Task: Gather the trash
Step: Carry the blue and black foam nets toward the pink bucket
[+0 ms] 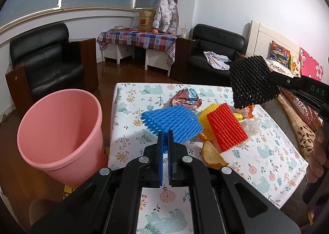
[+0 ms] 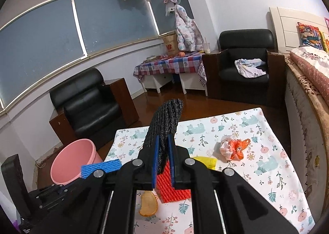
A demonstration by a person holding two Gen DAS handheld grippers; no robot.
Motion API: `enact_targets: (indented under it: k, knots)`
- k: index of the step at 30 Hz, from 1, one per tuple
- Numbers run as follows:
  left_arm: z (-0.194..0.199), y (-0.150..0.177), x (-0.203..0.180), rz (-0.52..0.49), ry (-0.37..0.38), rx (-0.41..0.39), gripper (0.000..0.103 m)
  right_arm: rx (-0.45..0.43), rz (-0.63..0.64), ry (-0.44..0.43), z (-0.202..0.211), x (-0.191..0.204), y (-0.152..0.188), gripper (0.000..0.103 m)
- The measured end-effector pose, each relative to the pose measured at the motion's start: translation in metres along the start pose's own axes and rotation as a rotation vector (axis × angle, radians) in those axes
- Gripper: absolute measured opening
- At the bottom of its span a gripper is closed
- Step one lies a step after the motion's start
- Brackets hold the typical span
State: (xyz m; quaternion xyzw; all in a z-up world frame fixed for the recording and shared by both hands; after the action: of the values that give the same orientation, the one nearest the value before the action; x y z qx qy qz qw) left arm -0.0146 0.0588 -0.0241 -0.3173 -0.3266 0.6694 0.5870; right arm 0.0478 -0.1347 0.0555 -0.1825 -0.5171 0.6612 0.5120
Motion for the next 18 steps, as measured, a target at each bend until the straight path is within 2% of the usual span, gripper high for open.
enact_targets:
  k: [11,18]
  knots:
    - [0.004,-0.003,0.01,0.033,-0.003,-0.019,0.003,0.016,0.022,-0.028,-0.006,0.021,0.005,0.009]
    - [0.008,-0.008,0.029,0.073,-0.03,-0.036,0.003,0.065,0.05,-0.079,-0.027,0.044,0.016,0.009]
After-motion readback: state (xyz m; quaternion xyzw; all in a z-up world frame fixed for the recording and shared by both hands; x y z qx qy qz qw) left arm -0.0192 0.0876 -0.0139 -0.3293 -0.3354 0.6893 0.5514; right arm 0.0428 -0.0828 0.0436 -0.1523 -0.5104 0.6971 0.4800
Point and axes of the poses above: each gripper's, at about its wrist camera, not at the fingertips, and z roughly against the way its jaws point, x to its left, y to its underside, the point moved 3 cm from there along -z, roughly the way its jaws point, and after that the axes turned 7 degrees about -y, right-handed, at the moved point
